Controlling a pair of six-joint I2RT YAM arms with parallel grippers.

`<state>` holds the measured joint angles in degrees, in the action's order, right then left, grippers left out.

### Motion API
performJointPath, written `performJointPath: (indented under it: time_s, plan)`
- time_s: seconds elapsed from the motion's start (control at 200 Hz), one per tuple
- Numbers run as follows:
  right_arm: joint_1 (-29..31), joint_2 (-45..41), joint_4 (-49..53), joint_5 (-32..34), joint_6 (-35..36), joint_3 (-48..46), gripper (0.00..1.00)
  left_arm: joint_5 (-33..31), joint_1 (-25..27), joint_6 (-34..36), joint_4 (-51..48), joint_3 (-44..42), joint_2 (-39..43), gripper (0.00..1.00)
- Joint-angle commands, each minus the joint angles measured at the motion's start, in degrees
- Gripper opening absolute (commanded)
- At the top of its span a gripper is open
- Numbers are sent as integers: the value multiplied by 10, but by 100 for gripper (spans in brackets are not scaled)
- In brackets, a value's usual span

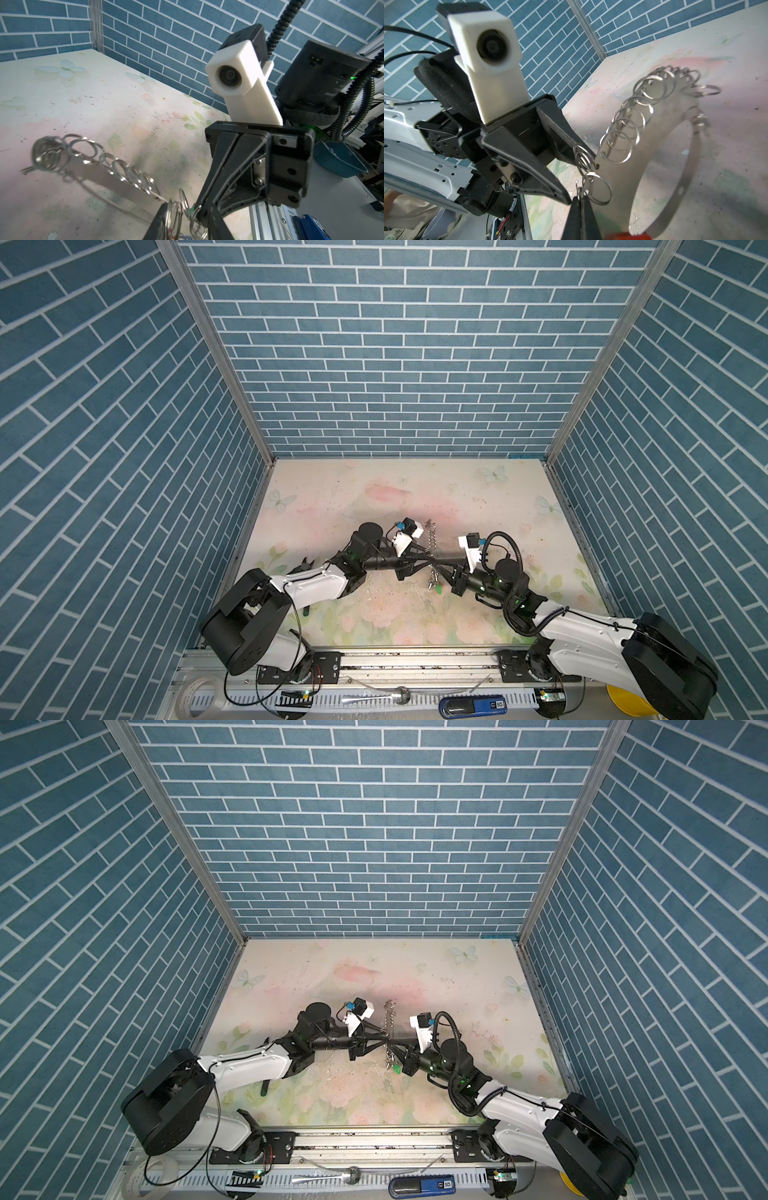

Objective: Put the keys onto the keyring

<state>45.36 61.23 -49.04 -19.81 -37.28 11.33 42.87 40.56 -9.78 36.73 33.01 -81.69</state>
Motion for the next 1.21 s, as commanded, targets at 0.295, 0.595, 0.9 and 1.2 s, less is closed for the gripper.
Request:
performJointPath:
  time_s: [0.295,0.595,0.9,1.2]
  plan:
    - [0,-41,-29,8,19,-9,0,-39,-3,34,-77,-29,61,28]
    - [0,-43,-30,1,17,-9,0,18,-3,-20,61,-56,42,26]
    - [2,-27,-64,-33,8,-6,0,56,-3,-53,177,-71,0,24]
    - [9,-10,-82,-44,9,0,0,64,-2,-66,199,-65,-12,23]
